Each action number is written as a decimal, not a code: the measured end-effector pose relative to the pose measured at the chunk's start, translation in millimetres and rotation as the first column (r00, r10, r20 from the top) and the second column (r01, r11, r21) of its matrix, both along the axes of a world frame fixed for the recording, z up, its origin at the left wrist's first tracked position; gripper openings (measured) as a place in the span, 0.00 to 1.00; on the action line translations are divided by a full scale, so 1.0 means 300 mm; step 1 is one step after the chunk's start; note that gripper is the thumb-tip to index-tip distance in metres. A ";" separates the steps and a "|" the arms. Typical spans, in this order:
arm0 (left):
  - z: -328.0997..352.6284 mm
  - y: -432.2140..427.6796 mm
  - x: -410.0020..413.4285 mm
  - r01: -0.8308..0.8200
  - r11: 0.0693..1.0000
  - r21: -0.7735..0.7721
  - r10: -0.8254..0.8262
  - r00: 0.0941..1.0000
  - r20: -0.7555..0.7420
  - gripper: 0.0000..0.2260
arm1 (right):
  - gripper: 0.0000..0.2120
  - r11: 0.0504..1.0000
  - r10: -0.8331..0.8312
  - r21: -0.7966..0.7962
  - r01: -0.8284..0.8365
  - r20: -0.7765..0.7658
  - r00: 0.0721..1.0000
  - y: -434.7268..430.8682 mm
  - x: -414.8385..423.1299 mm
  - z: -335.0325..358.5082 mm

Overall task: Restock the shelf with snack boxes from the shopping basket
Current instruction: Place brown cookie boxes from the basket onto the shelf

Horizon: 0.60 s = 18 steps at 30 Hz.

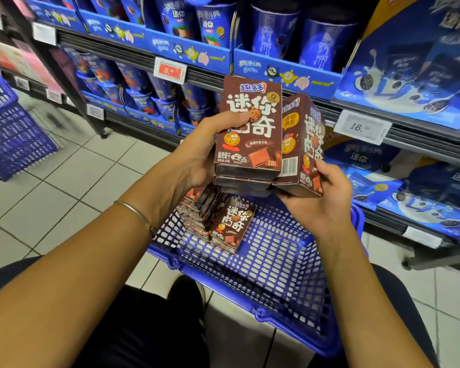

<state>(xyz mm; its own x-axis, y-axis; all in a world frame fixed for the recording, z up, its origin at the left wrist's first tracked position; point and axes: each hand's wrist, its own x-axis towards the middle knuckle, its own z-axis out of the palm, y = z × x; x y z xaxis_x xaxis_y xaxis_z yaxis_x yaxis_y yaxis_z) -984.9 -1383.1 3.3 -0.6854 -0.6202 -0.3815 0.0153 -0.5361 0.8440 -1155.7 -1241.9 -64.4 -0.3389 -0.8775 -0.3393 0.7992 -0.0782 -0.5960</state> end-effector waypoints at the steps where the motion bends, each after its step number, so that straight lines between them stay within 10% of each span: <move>1: -0.001 -0.002 0.002 -0.006 1.000 0.015 0.006 1.000 -0.005 0.08 | 0.30 0.999 0.019 -0.039 -0.018 0.025 1.000 0.000 0.003 0.003; 18: -0.040 -0.017 -0.039 0.042 0.996 0.078 -0.042 0.999 -0.003 0.14 | 0.28 0.999 0.024 0.026 -0.023 -0.054 0.998 -0.027 -0.015 0.099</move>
